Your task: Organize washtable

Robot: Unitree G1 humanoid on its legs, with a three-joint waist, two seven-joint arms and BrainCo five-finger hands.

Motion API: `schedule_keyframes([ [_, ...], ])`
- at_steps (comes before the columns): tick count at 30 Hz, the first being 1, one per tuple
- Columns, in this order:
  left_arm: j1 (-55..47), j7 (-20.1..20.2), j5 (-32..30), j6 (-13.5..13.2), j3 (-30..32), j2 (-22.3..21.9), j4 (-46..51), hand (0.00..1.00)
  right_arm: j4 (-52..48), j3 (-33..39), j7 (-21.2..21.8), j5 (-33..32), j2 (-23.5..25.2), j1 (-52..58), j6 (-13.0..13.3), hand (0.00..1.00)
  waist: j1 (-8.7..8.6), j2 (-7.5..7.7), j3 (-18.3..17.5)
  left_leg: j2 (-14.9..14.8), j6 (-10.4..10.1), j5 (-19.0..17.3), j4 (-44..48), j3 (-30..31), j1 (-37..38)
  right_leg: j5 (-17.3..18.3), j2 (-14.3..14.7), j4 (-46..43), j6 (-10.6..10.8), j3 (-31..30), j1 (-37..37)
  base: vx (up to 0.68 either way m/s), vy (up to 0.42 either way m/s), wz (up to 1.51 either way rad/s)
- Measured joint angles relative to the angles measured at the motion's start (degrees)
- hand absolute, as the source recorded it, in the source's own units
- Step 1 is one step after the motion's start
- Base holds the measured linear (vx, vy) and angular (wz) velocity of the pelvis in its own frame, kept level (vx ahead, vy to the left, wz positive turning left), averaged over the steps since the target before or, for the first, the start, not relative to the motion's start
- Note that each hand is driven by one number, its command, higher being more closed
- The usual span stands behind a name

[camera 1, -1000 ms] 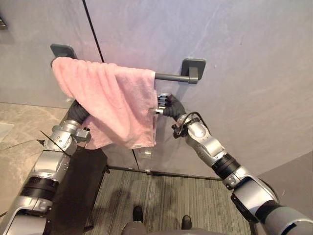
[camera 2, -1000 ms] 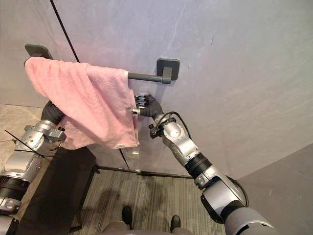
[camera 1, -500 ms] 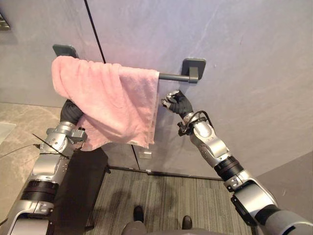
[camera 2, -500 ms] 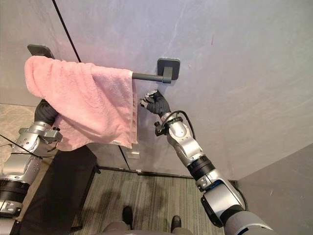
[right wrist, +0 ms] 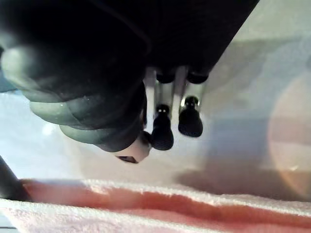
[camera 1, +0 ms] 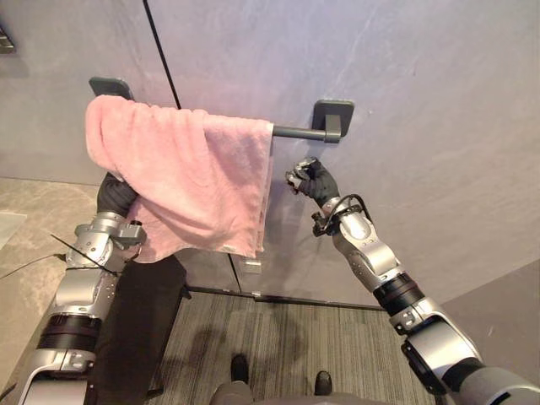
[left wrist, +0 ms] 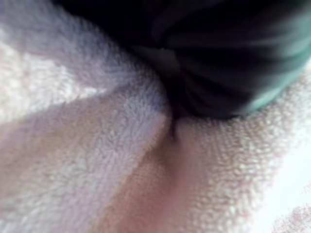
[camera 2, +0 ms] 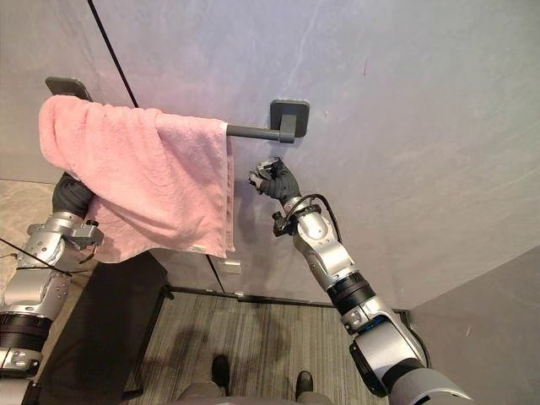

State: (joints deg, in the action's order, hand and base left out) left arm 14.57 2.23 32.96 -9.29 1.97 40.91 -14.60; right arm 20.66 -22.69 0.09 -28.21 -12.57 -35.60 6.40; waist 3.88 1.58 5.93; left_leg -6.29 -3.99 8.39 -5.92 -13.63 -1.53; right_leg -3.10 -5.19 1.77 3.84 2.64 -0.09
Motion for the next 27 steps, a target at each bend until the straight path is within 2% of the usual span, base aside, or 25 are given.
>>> schedule_keyframes([
  [7, 0.01, -0.13, 0.06, 0.04, 0.00, -0.01, -1.89, 1.00, -0.05, -0.96, 0.88, -3.18, -0.40, -0.18, 0.00, 0.00, 0.04, -0.02, -0.02, -0.01, 0.00, 0.00, 0.00, -0.19, -0.01, -0.08, 0.01, 0.14, -0.01, -0.17, -0.06, 0.00, 0.000, -0.01],
  [12, 0.05, -0.13, 0.07, 0.04, -0.01, -0.01, -1.89, 1.00, -0.05, -4.59, 1.45, -3.30, -1.41, -1.96, -0.04, 0.00, 0.07, -0.03, -0.03, -0.03, 0.00, -0.01, 0.02, -0.70, 0.00, -0.42, 0.06, 0.55, 0.13, -0.73, -0.17, 0.00, 0.000, -0.05],
  [22, 0.61, -0.16, 0.07, 0.03, -0.06, -0.10, -1.90, 1.00, -0.05, -6.71, 1.51, -3.44, -1.46, -4.51, -0.04, 0.00, 0.01, -0.12, -0.06, -0.05, 0.00, -0.01, 0.01, -0.92, 0.00, -1.13, 0.11, 1.49, 0.02, -1.01, 0.06, 0.00, 0.000, 0.00],
  [27, 3.11, -0.65, 0.07, 0.02, -0.38, -0.65, -3.47, 1.00, -0.05, -8.43, 1.63, -3.45, 0.07, -7.11, -0.03, 0.00, 0.12, -0.30, -0.14, -0.05, 0.00, -0.01, 0.01, -0.86, -0.06, -1.10, 0.10, 1.49, -0.06, -0.97, 0.05, 0.00, 0.000, 0.00],
])
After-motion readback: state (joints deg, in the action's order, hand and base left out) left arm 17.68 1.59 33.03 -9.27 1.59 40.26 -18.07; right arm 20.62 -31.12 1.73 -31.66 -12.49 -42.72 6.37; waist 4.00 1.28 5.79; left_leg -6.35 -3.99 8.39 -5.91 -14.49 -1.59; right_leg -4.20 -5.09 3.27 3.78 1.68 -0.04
